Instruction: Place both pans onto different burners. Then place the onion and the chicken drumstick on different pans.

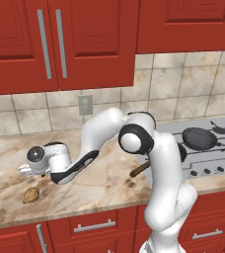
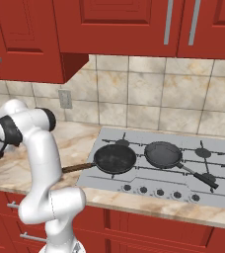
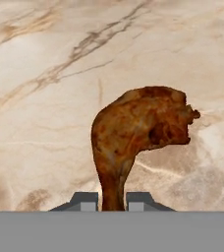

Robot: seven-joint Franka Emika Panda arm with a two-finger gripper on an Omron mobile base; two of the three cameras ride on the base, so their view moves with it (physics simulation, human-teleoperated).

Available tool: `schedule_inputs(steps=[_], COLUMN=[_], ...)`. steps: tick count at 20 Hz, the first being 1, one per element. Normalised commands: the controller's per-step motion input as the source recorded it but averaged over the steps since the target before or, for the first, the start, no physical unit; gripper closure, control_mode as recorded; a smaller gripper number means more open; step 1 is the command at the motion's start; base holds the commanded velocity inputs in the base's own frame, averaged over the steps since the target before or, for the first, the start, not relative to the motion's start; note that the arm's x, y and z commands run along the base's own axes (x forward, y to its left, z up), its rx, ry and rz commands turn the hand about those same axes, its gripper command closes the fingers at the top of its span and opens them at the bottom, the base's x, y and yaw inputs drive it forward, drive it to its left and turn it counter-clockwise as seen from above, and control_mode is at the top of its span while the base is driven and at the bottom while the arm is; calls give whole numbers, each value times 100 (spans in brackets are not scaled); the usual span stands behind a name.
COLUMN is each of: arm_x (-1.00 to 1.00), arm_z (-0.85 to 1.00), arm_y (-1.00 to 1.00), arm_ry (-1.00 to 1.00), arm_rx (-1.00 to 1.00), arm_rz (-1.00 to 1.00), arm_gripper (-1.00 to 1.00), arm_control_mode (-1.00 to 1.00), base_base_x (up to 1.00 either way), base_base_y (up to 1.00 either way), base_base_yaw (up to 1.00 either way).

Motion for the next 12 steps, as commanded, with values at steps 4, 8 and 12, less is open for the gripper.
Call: schedule_inputs(steps=[4,8,12], arm_x=[-20,-22,-25], arm_z=[23,30,29], arm_y=[-1,0,-1], arm_ry=[-18,-12,-10], arm_rx=[0,0,0], arm_rz=[-1,-1,-1], arm_gripper=[100,100,100], arm_control_mode=[-100,-100,-100], base_base_x=[0,0,0], base_base_y=[0,0,0], base_base_yaw=[0,0,0])
